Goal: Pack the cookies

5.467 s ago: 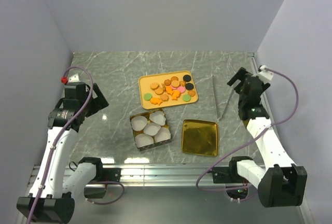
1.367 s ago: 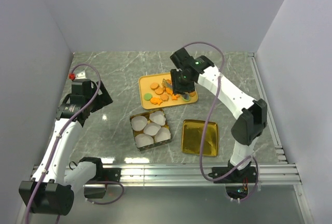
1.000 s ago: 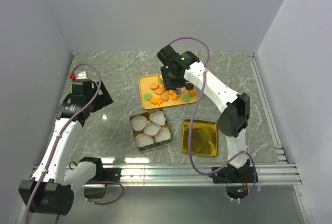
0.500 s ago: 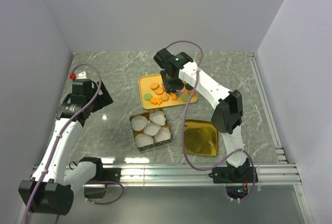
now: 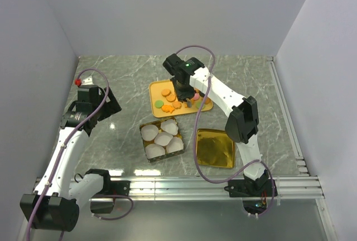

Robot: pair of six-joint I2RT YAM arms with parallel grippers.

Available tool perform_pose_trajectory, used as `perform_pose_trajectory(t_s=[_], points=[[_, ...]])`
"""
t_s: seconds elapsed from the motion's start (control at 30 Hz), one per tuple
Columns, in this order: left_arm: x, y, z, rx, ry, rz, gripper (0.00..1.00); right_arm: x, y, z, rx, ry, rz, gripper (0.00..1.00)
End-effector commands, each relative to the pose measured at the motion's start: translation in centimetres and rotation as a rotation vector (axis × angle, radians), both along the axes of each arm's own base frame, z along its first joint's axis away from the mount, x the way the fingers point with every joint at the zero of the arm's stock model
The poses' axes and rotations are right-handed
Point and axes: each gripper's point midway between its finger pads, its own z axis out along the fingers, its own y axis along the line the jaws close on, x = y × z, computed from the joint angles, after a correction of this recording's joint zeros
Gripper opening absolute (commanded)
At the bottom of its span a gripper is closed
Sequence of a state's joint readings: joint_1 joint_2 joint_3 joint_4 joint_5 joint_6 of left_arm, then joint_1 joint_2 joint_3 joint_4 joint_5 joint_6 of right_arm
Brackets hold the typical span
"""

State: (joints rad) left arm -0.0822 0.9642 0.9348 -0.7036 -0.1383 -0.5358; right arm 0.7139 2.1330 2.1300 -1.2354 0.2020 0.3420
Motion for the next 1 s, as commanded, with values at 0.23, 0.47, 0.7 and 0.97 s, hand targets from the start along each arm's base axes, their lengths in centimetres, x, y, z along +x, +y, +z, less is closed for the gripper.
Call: perform_pose_trajectory(t_s=[0.23, 0.47, 0.7, 0.97], points=[[0.3, 0.3, -0.1, 0.015, -0.002, 0.011, 0.93, 0.5, -0.1, 3.4, 0.031, -0.089, 0.002, 0.0], [0.4, 0.2, -0.6, 0.016, 0.016, 0.007, 0.93, -0.6, -0.8, 6.9, 0.098, -0.145, -0.008, 0.0], [0.4, 0.4, -0.6, 0.02, 0.018, 0.018, 0.93, -2.6, -1.7, 9.2, 0.159, -0.17, -0.001, 0.0], [1.2, -0.2, 1.6, -0.029, -0.009, 0.034, 0.99, -6.8, -1.6, 12.2, 0.304, -0.128, 0.072, 0.0]])
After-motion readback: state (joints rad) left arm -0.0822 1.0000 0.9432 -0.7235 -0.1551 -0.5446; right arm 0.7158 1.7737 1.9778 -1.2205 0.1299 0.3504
